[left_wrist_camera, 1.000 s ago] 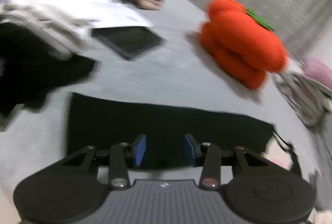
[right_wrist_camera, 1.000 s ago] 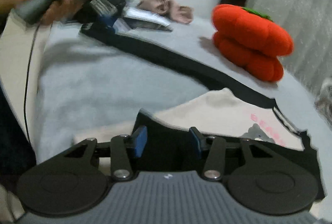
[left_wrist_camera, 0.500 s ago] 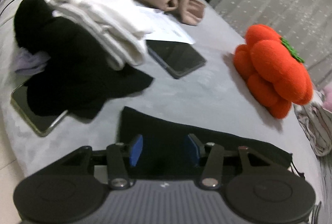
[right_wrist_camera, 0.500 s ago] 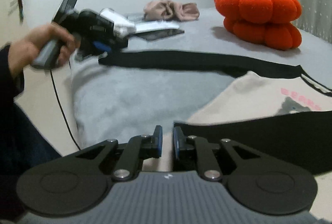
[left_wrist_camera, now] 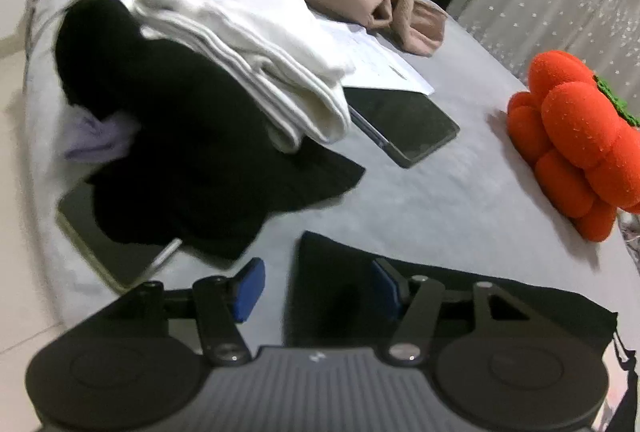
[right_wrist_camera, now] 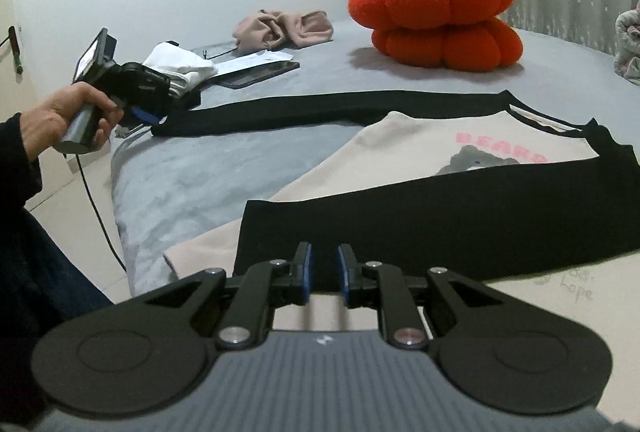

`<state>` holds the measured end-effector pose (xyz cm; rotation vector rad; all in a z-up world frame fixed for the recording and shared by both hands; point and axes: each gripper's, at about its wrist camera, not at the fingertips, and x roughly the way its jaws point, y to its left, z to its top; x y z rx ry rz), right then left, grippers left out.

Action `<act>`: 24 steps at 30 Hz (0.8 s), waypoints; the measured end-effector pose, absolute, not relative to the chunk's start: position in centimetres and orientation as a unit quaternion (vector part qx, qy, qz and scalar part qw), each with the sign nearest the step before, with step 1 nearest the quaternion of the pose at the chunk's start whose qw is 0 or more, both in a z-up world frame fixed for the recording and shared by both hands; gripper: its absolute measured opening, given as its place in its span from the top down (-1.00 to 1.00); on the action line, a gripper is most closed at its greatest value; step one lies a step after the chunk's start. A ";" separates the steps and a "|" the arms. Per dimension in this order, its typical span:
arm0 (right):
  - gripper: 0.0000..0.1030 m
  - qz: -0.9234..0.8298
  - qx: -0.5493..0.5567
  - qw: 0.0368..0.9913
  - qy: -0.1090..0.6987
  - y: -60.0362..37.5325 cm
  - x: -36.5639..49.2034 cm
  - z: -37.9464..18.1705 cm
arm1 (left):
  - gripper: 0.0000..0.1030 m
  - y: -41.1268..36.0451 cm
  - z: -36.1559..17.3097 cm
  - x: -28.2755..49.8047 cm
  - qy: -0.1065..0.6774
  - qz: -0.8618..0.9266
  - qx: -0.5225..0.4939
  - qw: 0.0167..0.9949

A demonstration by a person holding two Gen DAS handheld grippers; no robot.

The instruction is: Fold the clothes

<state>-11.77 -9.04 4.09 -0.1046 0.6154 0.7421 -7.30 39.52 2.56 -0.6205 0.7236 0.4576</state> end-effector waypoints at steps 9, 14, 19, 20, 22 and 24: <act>0.62 0.372 -0.051 0.885 0.276 -8.9 -12.5 5.0 | 0.84 37.2 2.5 -5.6 0.344 0.260 -0.218 0.876; 0.61 0.359 -0.038 0.893 0.268 -9.8 -12.3 5.6 | 0.87 35.5 4.8 -6.9 0.307 0.266 -0.206 0.890; 0.52 0.347 -0.019 0.900 0.263 -10.9 -12.0 6.3 | 0.87 33.1 8.5 -8.9 0.226 0.206 -0.240 0.921; 0.48 0.345 -0.012 0.901 0.263 -11.1 -11.9 6.4 | 0.87 32.6 9.4 -9.3 0.208 0.184 -0.249 0.928; 0.42 0.339 0.011 0.903 0.264 -11.8 -11.5 6.7 | 0.87 30.9 11.7 -10.2 0.162 0.137 -0.264 0.941; 0.42 0.325 0.046 0.907 0.265 -12.9 -10.9 7.0 | 0.87 28.4 13.9 -10.8 0.122 0.088 -0.266 0.952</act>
